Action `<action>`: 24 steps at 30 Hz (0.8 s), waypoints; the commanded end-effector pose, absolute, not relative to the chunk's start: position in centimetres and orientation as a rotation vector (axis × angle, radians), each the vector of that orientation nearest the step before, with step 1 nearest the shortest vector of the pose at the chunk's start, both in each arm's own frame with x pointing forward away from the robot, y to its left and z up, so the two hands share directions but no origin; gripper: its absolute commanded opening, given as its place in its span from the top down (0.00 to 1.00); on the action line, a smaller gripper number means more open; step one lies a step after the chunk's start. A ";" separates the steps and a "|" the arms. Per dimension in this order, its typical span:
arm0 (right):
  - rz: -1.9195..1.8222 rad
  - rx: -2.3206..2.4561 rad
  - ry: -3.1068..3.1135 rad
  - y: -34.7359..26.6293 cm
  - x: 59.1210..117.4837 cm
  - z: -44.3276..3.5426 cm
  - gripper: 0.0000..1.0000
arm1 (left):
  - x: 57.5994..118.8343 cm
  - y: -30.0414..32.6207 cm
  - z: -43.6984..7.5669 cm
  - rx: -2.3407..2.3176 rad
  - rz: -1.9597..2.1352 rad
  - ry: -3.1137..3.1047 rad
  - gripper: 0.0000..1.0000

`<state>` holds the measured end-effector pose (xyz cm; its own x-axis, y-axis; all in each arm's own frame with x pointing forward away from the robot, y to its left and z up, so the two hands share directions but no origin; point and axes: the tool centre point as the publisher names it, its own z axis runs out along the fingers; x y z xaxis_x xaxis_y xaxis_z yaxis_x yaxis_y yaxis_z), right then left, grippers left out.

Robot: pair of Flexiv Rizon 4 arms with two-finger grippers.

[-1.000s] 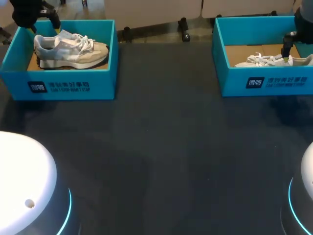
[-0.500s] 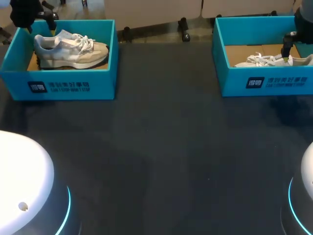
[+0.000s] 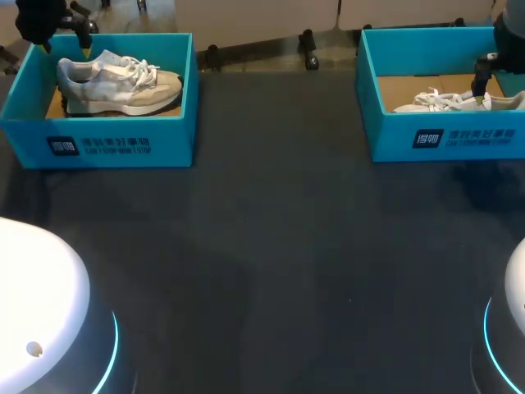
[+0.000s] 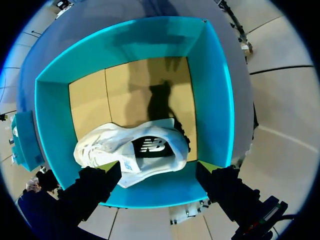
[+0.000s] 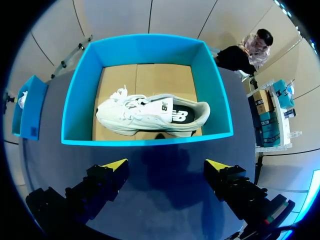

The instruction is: Take the shoe out of the shoebox, open the shoe tongue, remove and reinsert the insole, then place the shoe into the shoebox

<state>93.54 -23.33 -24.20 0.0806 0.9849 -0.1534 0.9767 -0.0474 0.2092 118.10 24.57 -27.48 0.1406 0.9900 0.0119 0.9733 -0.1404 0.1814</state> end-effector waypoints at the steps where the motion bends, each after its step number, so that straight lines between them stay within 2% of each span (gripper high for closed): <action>1: 0.048 2.102 1.968 -23.3 93.5 -24.2 0.00 | 117.7 24.1 -27.5 2.321 0.183 1.937 0.00; 8: 0.048 2.102 1.968 -23.3 93.5 -24.2 0.00 | 118.7 25.7 -28.1 2.327 0.229 1.962 0.01; 12: 0.048 2.102 1.968 -23.3 93.5 -24.2 0.00 | 119.1 26.2 -28.9 2.352 0.235 1.960 0.24; 14: 0.048 2.102 1.968 -23.3 93.5 -24.2 0.00 | 119.1 26.5 -29.2 2.349 0.238 1.968 0.15; 19: 0.048 2.102 1.968 -23.3 93.5 -24.2 0.00 | 119.3 26.8 -30.1 2.368 0.241 1.974 0.17; 22: 0.048 2.102 1.968 -23.3 93.5 -24.2 0.00 | 119.6 26.9 -30.6 2.372 0.228 1.986 0.14; 24: 0.048 2.102 1.968 -23.3 93.5 -24.2 0.00 | 119.8 26.9 -31.0 2.378 0.218 1.988 0.18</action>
